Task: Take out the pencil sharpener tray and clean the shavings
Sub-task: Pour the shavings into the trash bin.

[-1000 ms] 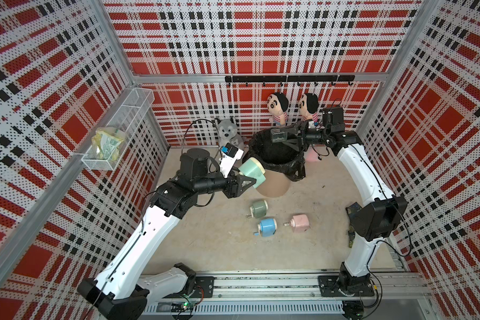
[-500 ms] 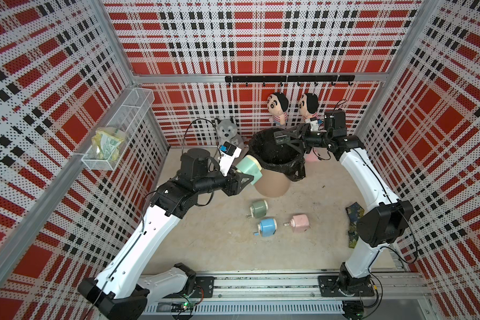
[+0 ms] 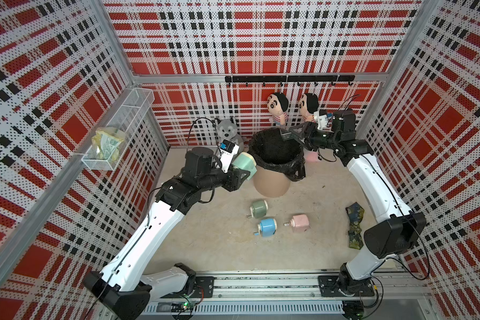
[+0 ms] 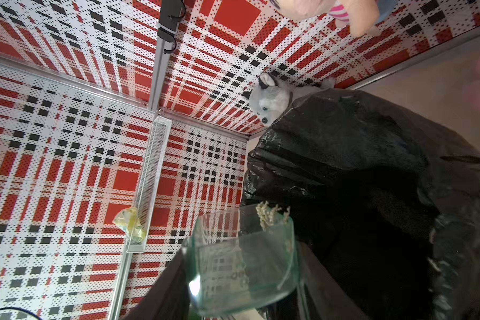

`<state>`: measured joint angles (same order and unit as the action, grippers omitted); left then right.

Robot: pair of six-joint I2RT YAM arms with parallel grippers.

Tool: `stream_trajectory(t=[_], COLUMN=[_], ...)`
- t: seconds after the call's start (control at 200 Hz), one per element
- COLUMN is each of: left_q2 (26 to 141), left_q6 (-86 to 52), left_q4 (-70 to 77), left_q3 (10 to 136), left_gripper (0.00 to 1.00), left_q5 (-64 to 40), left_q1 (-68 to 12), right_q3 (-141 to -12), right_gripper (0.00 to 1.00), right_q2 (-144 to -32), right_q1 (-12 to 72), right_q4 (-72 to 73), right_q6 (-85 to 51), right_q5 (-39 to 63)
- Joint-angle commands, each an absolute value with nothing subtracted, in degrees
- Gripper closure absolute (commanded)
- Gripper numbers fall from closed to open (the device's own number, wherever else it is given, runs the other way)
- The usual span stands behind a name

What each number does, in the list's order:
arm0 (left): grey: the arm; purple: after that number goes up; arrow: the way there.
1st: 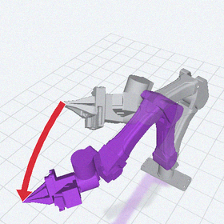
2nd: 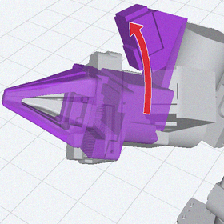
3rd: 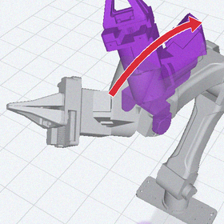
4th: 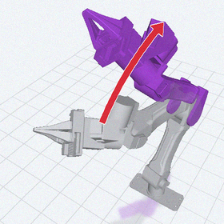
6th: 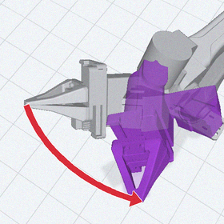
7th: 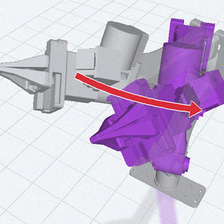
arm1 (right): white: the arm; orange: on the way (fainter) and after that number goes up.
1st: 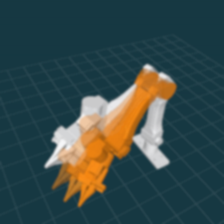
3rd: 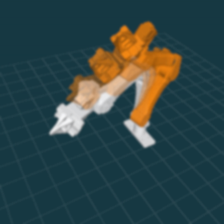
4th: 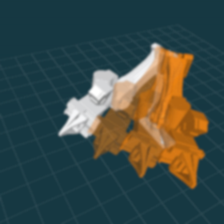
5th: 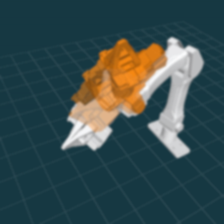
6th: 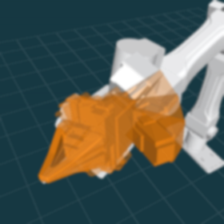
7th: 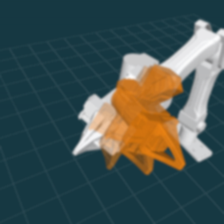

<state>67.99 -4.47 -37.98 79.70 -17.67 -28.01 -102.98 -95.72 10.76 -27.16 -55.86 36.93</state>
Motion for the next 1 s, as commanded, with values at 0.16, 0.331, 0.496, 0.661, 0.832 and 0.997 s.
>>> stream_trajectory(t=[0.16, 0.331, 0.496, 0.661, 0.832, 0.997], left_q2=[67.8, 67.7, 67.5, 66.6, 66.2, 66.1], left_q6=[-5.2, -5.3, -5.6, -5.5, -5.5, -5.5], left_q4=[-35.7, -35.5, -35.1, -35.1, -35.0, -35.1], left_q3=[79.8, 79.7, 79.4, 79.2, 79.2, 79.4], left_gripper=[0.50, 0.50, 0.50, 0.50, 0.49, 0.49], left_q5=[-19.3, -19.9, -20.5, -20.5, -20.5, -20.7], left_q1=[-26.7, -26.2, -25.9, -25.6, -25.5, -25.5], right_q3=[-87.2, -91.6, -101.0, -102.8, -103.6, -103.2], right_gripper=[0.50, 0.49, 0.49, 0.49, 0.49, 0.49], right_q2=[-95.9, -96.0, -98.5, -98.8, -98.3, -97.6], right_q1=[9.1, 10.1, 10.2, 11.1, 12.3, 11.8], right_q4=[5.3, 5.4, 0.4, -10.1, -21.7, -21.3], right_q6=[-90.3, -92.1, -92.2, -86.6, -79.1, -80.6], right_q5=[48.3, 46.3, 45.8, 45.2, 43.8, 45.7])
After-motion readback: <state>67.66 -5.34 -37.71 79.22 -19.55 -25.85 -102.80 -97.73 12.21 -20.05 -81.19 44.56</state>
